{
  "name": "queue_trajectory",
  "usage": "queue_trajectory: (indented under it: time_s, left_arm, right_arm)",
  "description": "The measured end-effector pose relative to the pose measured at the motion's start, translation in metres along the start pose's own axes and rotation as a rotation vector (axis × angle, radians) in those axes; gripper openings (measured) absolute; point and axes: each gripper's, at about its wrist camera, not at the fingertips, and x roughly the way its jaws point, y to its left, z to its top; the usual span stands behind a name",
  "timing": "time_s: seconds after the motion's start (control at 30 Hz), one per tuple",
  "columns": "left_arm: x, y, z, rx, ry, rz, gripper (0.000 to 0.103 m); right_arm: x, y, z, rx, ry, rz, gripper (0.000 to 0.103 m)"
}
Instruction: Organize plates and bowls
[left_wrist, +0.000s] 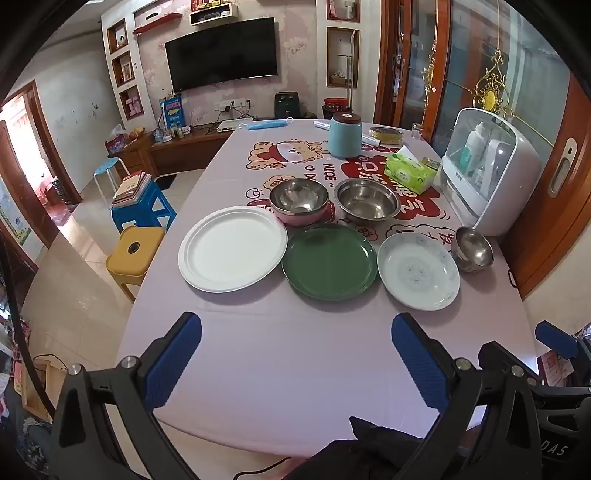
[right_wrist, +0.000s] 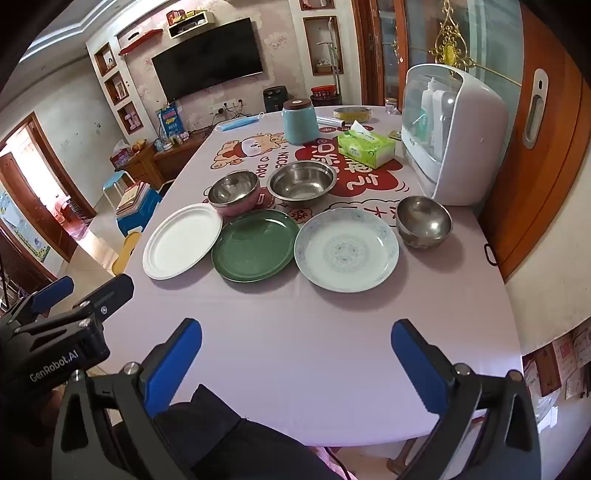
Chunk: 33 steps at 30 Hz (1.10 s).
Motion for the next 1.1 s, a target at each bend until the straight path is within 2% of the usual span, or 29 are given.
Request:
queue_trajectory:
  time_s: [0.43,1.1]
  left_arm:
    - [-0.001,0.001,0.002,0.009,-0.010,0.010,0.102]
    - [-0.001,0.001,0.004,0.012,-0.008,0.010,0.102]
  right_arm:
    - [-0.003,-0.002,0.015,-0.003,-0.006,0.002,0.103]
    - [0.009,-0.004,0.010,-0.011,-0.002,0.006,0.103]
